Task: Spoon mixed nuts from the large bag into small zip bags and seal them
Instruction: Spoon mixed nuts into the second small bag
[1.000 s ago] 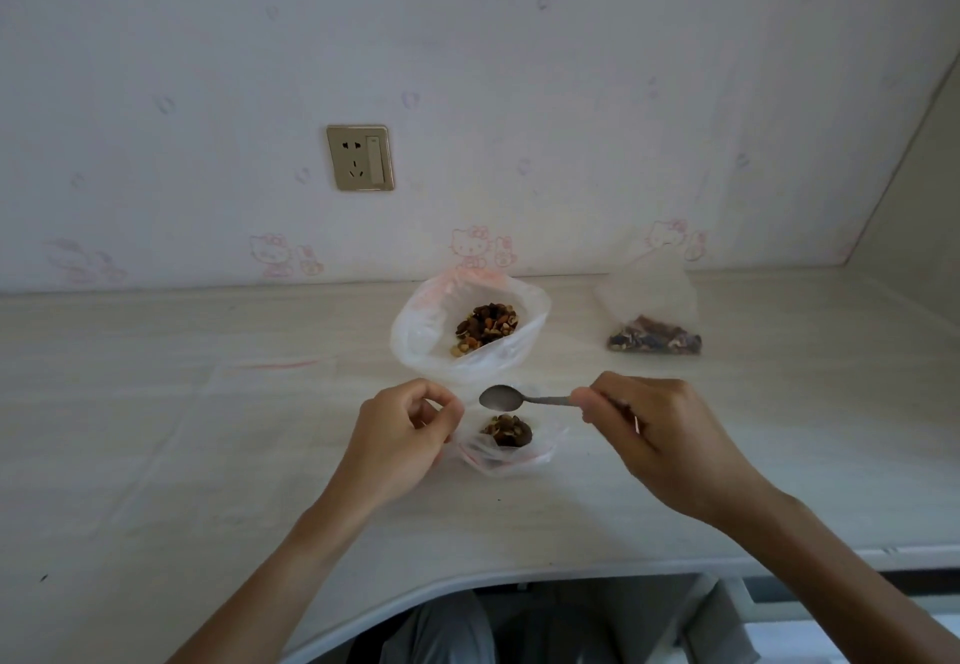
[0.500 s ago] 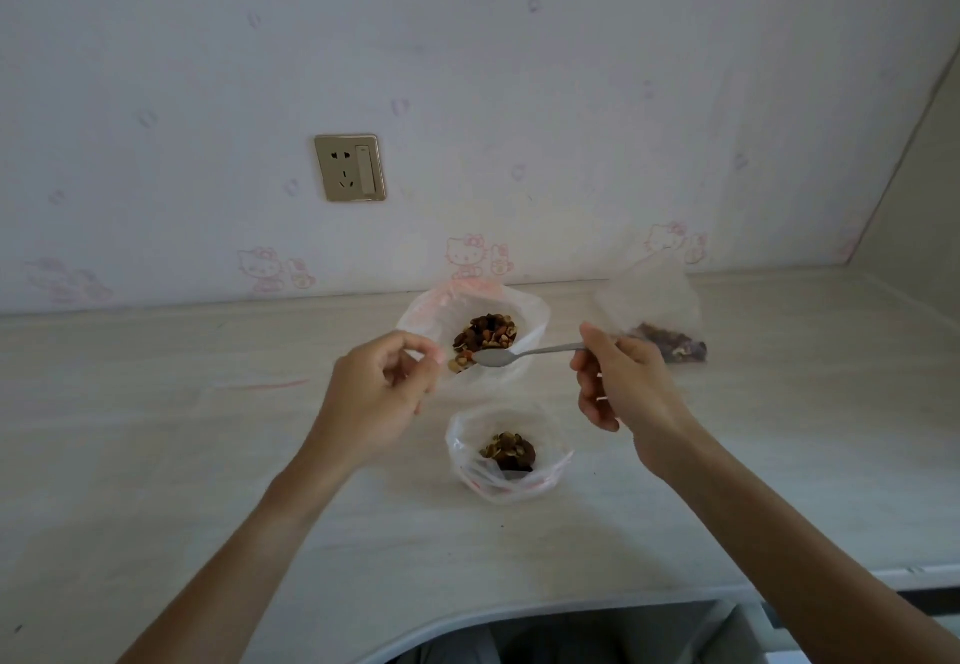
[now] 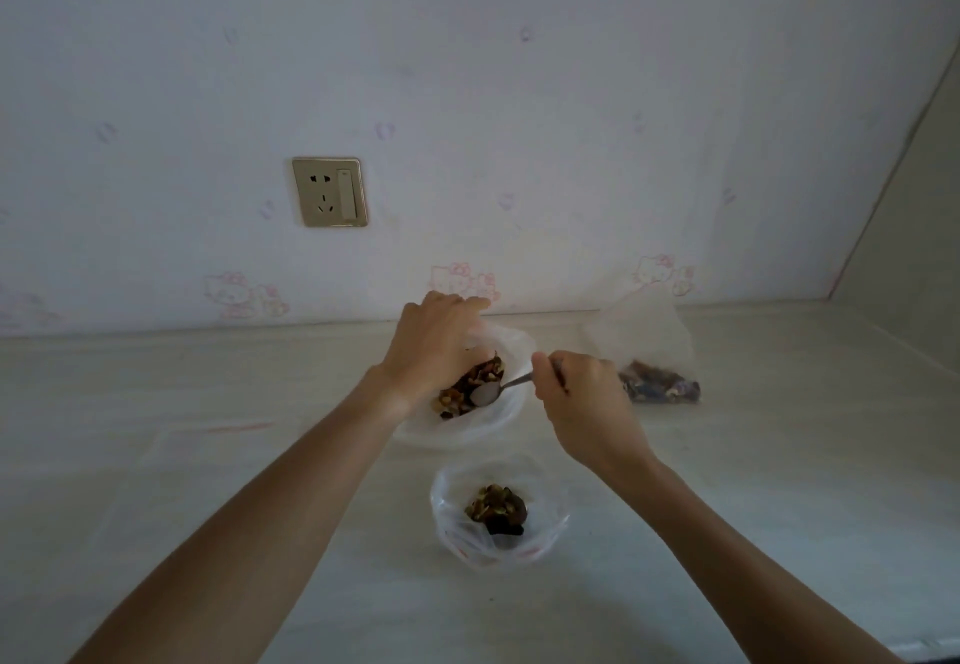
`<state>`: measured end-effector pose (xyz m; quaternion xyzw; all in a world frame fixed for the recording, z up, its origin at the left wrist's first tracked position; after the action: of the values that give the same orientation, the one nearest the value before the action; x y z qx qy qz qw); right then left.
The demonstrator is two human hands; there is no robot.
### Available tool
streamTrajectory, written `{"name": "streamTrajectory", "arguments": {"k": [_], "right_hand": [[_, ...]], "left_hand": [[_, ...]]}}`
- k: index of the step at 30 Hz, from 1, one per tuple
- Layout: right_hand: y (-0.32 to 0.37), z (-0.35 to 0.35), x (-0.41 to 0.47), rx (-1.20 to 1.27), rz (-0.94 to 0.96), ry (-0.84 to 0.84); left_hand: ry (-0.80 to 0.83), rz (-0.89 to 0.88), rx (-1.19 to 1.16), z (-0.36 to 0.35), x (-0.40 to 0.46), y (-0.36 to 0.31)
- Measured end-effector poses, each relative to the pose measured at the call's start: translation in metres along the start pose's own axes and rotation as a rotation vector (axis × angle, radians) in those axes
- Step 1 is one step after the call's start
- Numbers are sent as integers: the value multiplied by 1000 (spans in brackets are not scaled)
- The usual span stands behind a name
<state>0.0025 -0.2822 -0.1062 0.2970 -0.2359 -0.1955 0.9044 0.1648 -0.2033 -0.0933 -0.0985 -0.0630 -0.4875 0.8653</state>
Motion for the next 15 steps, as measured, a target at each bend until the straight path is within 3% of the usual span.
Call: {"name": "streamTrajectory", "arguments": {"k": [3, 6, 15], "right_hand": [[0, 4, 7, -68, 9, 8], [3, 9, 13, -168, 32, 6], [12, 11, 21, -351, 36, 15]], "left_hand": [[-108, 24, 34, 1, 5, 13], [-156, 96, -103, 5, 1, 32], [-98, 305, -339, -2, -30, 59]]}}
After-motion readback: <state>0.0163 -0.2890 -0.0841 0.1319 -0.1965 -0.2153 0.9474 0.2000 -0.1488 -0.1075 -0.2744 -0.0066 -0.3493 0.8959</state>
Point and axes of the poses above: each hand's wrist, its own x-axis towards the middle knuckle, its own z-axis out of the back of the hand, y = z × x, the point moved 8 cm from there along x, towards the middle knuckle, and after that the axes turned 8 degrees about y, right-handed, at the moved point
